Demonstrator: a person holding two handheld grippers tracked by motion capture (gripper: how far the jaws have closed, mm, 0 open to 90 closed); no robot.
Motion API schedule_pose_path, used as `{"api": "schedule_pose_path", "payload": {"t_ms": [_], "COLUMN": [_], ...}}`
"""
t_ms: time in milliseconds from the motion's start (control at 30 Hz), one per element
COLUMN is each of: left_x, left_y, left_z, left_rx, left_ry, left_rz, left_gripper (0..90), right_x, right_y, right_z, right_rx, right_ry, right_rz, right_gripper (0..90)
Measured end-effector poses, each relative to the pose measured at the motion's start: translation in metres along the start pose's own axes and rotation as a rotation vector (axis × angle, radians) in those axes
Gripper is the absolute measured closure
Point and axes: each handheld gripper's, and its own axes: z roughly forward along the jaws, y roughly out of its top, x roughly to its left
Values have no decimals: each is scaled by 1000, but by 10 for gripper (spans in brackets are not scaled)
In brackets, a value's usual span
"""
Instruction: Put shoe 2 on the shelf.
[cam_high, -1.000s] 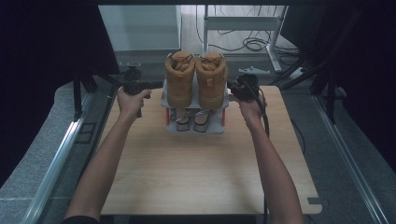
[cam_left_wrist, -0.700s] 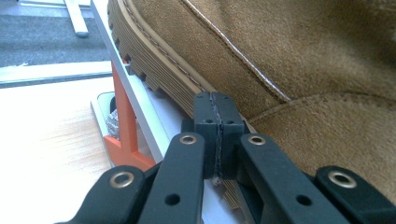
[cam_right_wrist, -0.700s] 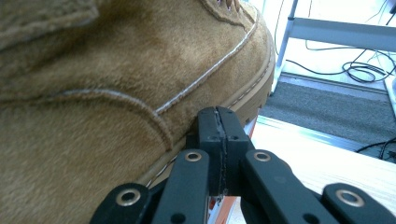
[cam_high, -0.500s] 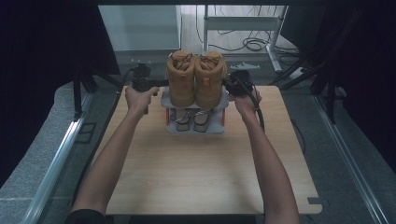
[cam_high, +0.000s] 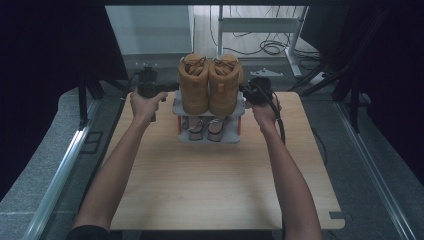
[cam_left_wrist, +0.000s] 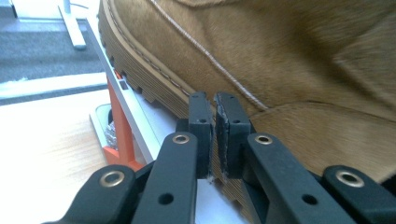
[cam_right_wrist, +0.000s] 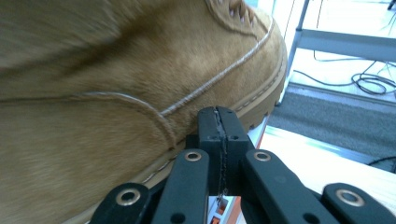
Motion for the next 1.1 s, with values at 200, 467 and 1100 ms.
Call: {"api": "schedule_pose_path", "payload": {"t_ms": [200,467,1100], "left_x": [-3,-10,-13], "left_y": [-6,-23,-111], "left_z": [-13,-39,-82], "left_rx": [-18,-45,-81], "left_ry": [-6,17,-35], "left_rz": [17,74,119], "left_gripper": [850,618,432], "right_x": [2,-2,28], "right_y": [0,-13,-81], "right_z": [-16,-44,-94], "right_rx": [-35,-61,-107], "right_ry": [37,88,170], "right_rz": [5,28,12], "right_gripper": [843,602,543]}}
